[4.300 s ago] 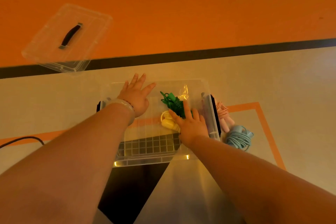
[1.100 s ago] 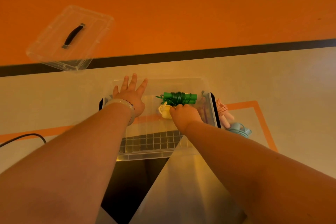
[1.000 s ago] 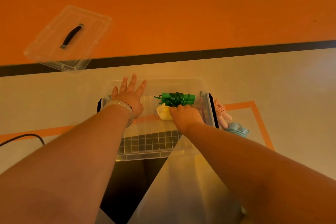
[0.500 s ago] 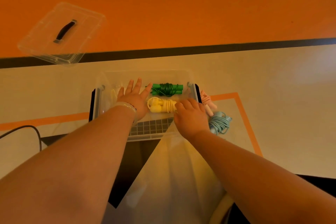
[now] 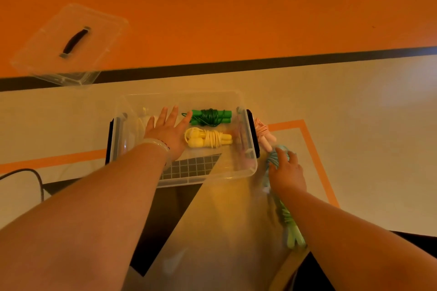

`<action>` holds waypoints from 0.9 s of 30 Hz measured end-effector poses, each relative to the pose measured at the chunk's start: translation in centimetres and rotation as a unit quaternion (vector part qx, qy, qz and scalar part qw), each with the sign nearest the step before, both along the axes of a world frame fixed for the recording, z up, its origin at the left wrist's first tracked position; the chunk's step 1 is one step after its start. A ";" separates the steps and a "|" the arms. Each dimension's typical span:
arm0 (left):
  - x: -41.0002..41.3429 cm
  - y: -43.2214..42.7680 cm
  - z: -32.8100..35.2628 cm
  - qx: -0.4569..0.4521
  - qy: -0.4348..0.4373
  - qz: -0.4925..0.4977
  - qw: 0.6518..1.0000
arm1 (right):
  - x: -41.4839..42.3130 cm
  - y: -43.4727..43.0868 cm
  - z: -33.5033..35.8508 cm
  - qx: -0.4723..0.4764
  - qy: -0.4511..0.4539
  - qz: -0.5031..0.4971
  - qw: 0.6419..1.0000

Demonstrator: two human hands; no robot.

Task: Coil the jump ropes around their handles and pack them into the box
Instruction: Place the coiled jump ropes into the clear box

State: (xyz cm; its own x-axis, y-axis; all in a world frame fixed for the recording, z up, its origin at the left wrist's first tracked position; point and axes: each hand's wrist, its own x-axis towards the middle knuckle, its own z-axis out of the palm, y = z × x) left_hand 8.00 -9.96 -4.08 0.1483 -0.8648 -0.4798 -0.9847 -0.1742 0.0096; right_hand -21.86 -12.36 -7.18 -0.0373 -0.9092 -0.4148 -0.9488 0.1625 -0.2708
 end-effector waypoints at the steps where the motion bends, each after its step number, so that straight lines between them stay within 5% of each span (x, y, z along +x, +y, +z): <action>1: 0.0 0.0 -0.3 0.000 -0.003 -0.002 1.000 | 0.1 -0.2 -0.3 0.013 0.007 -0.008 1.000; 9: -0.2 -1.2 -1.4 -0.029 -0.008 -0.005 1.000 | 0.6 -2.2 -2.6 0.139 0.052 -0.073 0.986; 27: 0.9 -0.3 -0.1 -0.024 -0.026 0.008 0.999 | 0.9 -2.1 -1.9 0.125 0.012 -0.117 0.985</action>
